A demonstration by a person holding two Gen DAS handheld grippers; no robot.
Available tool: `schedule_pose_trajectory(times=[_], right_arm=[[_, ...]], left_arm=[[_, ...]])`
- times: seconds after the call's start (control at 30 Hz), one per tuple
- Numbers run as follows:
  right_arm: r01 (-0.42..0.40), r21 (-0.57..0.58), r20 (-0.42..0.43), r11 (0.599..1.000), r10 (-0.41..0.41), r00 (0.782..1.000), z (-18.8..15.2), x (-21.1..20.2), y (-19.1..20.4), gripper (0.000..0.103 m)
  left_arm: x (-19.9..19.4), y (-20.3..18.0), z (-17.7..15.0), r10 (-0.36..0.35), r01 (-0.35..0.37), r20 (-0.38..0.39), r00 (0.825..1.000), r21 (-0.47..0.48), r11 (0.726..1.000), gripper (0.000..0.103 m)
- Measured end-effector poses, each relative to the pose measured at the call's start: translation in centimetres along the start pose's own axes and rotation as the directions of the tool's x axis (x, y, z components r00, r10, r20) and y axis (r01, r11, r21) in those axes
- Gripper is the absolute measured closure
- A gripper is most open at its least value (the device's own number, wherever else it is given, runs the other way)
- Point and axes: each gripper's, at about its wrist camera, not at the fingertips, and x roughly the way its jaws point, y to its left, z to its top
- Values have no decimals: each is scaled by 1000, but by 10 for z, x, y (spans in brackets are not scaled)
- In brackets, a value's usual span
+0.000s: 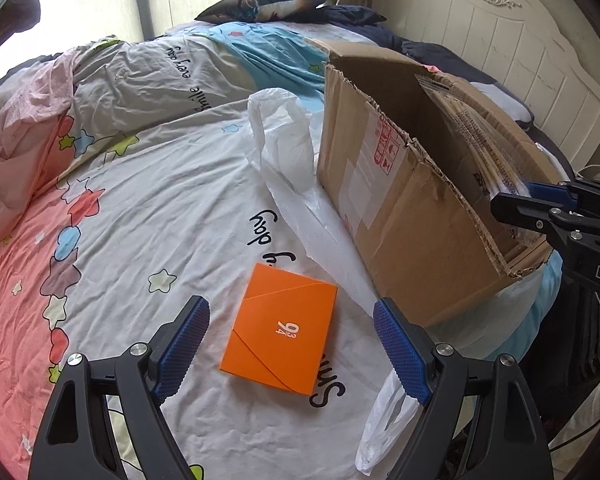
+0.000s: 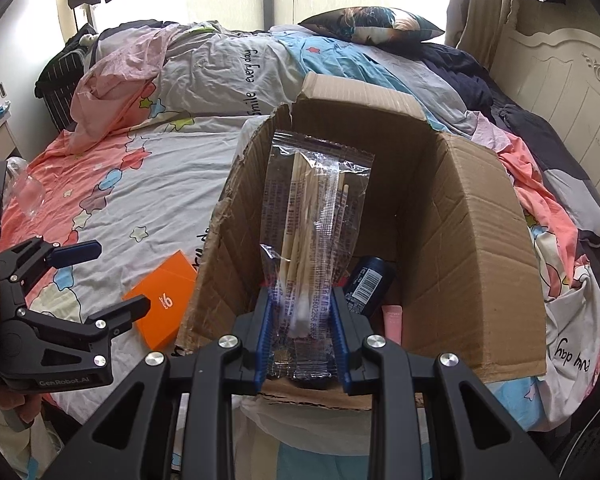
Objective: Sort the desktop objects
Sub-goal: 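Lower the swab pack into the box and open the right tool, then move the left tool over the orange box and close it on the box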
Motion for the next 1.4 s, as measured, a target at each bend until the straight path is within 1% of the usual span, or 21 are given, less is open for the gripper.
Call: schedule_pose_trajectory(times=[0.17, 0.2, 0.27, 0.37, 0.43, 0.57, 0.7, 0.73, 0.8, 0.87, 0.9, 1.07, 1.13, 1.4], right_arm=[[1, 9, 0, 1000, -1, 1000, 1, 2, -4, 77], [1, 14, -7, 1000, -1, 1000, 2, 4, -4, 75], [2, 23, -24, 1000, -2, 1000, 3, 9, -6, 62], [2, 37, -40, 999, 0, 999, 1, 11, -5, 57], [-14, 38, -38, 999, 16, 999, 1, 9, -3, 54], [-20, 25, -26, 999, 21, 999, -1, 2, 4, 54], [-42, 2, -10, 999, 42, 999, -3, -5, 12, 51], [-37, -3, -5, 999, 37, 999, -4, -7, 15, 48], [-7, -12, 9, 1000, 7, 1000, -5, -11, 19, 45], [-28, -20, 19, 999, 28, 999, -6, -16, 22, 38], [-40, -22, 21, 999, 41, 999, -6, -17, 24, 38], [-36, -55, 36, 998, 38, 999, -9, -28, 38, 38], [-50, -71, 37, 996, 53, 998, -11, -30, 46, 38], [-91, -138, 6, 986, 92, 996, -19, -20, 76, 38]], left_arm=[[7, 3, -1, -3, 3, -13, 1000, -8, 1000, 16], [10, 4, -2, -2, 2, -20, 1000, -11, 1000, 16], [15, 5, -3, -3, 3, -30, 1000, -15, 1000, 16], [20, 6, -5, -8, 7, -41, 999, -14, 1000, 16], [23, 6, -7, -10, 9, -48, 999, -13, 1000, 16], [27, 8, -9, -14, 13, -59, 998, -14, 1000, 16], [33, 10, -12, -20, 18, -90, 996, -22, 1000, 11], [34, 11, -13, -23, 20, -102, 995, -25, 999, 11], [36, 13, -15, -28, 25, -111, 993, -34, 999, 8], [35, 16, -15, -31, 26, -105, 994, -46, 999, 5], [35, 17, -15, -31, 26, -103, 994, -52, 998, 5], [36, 20, -17, -26, 20, -107, 994, -60, 998, 4], [36, 21, -18, -26, 19, -109, 994, -61, 998, 4], [36, 28, -25, -13, 5, -120, 993, -64, 998, 4]])
